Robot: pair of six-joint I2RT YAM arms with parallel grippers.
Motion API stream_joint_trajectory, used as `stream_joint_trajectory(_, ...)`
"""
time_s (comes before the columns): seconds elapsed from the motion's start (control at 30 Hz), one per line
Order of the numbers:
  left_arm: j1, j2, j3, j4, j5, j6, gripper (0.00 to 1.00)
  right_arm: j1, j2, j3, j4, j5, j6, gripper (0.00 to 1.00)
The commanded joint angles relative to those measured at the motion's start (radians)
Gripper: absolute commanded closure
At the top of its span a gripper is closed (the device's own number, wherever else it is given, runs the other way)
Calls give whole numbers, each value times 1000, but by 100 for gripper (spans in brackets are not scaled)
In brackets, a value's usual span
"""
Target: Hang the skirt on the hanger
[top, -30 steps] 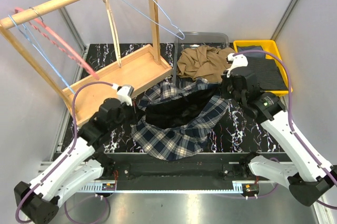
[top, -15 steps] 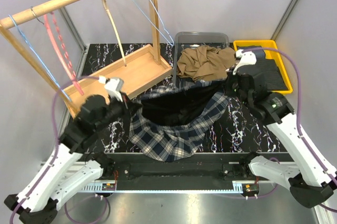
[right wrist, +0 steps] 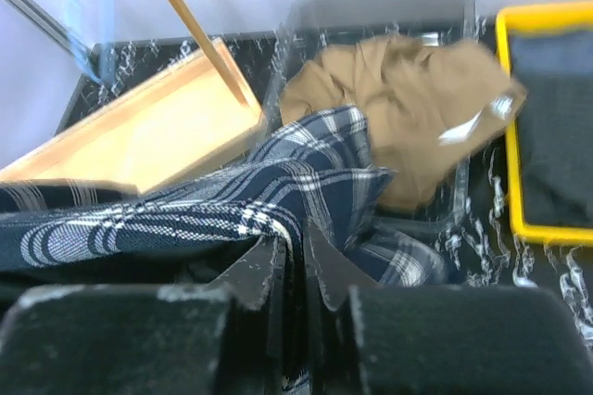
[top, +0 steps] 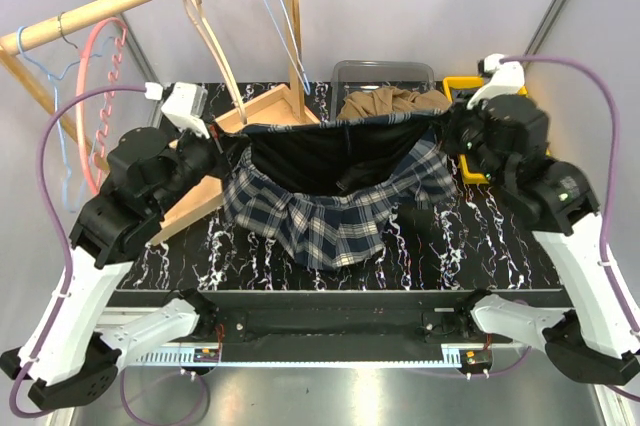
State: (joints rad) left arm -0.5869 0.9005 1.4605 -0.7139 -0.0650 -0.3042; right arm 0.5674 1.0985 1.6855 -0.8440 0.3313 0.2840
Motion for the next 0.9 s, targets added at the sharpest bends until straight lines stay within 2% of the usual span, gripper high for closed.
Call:
stream_joint_trajectory(0.0,13,-17,-18,-10,-87,28,100,-23,-57,-229,-110,62,92,84)
stream_joint_trajectory(0.2,12,-11,-173,27,-16,22,100,-23,-114,-627,-12,-171,181,80)
stream_joint_trajectory(0.3,13,17,-210,44,39,2,100,-23,-135,-719,81,-248,152,61)
stream_joint_trajectory(0.33,13,43,-215,48,48,-6,100,-24,-144,-722,110,-259,136,42)
stream_joint_trajectory(0.47,13,104,-218,57,41,-24,100,-23,-163,-649,167,-296,49,20)
stream_joint_trajectory(0.57,12,142,-210,56,30,-38,100,-23,-163,-601,238,-374,-18,15)
stream_joint_trajectory(0.87,-1,167,-281,54,22,-53,100,-23,-3,-374,476,-552,-135,14)
